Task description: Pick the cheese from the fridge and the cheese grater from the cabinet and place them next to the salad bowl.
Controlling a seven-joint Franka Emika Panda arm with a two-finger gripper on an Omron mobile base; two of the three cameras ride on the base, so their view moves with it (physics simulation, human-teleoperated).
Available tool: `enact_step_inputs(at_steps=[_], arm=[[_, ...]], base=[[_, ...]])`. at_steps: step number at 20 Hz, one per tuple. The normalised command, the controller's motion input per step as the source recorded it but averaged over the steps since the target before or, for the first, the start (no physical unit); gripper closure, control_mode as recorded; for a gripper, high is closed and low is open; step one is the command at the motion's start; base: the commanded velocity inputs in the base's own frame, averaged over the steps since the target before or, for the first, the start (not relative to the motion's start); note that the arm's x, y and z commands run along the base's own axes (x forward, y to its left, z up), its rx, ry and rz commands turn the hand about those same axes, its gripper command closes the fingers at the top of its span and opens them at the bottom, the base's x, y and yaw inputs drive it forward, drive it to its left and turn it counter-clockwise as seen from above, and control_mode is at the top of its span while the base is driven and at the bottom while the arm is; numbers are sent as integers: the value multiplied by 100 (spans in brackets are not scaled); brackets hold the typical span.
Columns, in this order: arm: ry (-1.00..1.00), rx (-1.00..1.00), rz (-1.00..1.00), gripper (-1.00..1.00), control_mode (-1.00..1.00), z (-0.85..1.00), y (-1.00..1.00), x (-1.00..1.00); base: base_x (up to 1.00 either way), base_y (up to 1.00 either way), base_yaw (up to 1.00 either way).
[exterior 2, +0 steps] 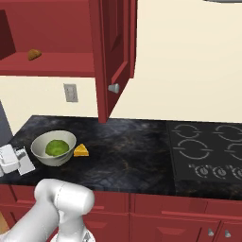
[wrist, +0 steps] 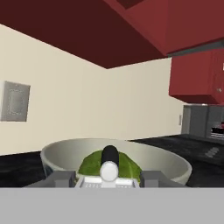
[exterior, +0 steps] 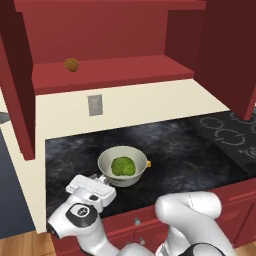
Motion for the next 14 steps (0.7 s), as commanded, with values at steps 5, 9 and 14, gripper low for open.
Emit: enact_step_inputs(at_steps=[5,9,14], arm=[[-18,0,0,100,-100,-17,6,7],[-13,0,0,100,-100,-19,0,18],[-2,0,-1,100,-100,-6,0,24]], base=[[0,0,0],[0,0,0],[0,0,0]])
